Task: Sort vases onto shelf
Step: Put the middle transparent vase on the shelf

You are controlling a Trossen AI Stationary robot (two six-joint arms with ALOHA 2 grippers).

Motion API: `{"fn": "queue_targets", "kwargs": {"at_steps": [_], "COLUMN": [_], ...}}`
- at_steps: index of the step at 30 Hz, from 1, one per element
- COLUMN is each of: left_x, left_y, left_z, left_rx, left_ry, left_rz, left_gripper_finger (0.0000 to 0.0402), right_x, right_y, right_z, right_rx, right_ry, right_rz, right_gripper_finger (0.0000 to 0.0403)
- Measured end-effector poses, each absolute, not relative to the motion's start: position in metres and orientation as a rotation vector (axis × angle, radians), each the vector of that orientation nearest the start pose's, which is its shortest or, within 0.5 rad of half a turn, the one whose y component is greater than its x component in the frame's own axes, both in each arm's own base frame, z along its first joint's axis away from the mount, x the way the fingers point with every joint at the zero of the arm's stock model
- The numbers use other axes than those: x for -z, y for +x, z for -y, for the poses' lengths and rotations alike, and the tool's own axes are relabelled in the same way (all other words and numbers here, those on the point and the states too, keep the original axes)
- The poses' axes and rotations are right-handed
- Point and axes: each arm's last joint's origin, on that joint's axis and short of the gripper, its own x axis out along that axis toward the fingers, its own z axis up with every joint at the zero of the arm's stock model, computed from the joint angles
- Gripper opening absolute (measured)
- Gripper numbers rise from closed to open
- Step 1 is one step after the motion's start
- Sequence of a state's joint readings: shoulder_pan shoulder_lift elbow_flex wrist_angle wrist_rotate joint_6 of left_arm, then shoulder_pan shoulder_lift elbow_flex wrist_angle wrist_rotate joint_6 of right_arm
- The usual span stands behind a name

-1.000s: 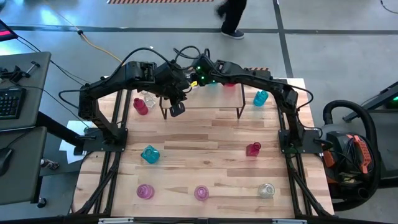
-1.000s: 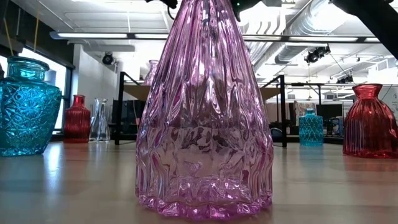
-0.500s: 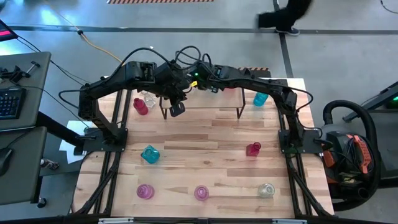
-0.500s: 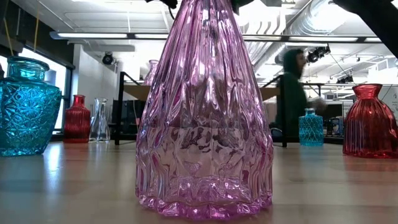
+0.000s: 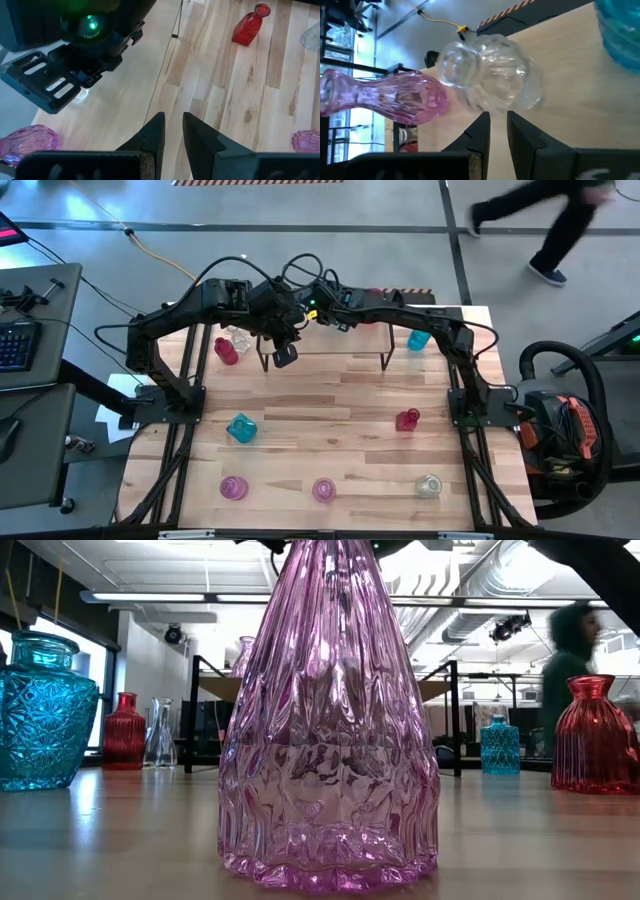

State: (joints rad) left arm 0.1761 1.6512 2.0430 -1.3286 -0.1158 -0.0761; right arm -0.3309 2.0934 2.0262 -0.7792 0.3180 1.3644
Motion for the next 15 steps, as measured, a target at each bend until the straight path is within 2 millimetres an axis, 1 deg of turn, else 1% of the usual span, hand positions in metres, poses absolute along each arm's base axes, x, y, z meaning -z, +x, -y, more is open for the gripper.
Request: {"fn": "queue_targets", "kwargs": {"at_steps": [9,15], "left_x": [-0.4379,-0.4379], "left_y": [0.2966,0.2966], "left_z": [-0.0562,-0.0562], "left_rx": [-0.306,-0.306], "left_ry": [-0.098,-0.098], "left_rz": [-0.929,-0.929], "left_gripper_finger": [0.0058,0.0058], "right_x": [-0.3044,-0.3056], "right_y": [0.4356,0.4348], "right_z": [0.161,0.16], "right_rx": [1.101,1.081], "right_ry": [1.224,1.214], "right_rz": [-0.287,-0.314], "right_gripper_finger": [0.0049,0.0049]}}
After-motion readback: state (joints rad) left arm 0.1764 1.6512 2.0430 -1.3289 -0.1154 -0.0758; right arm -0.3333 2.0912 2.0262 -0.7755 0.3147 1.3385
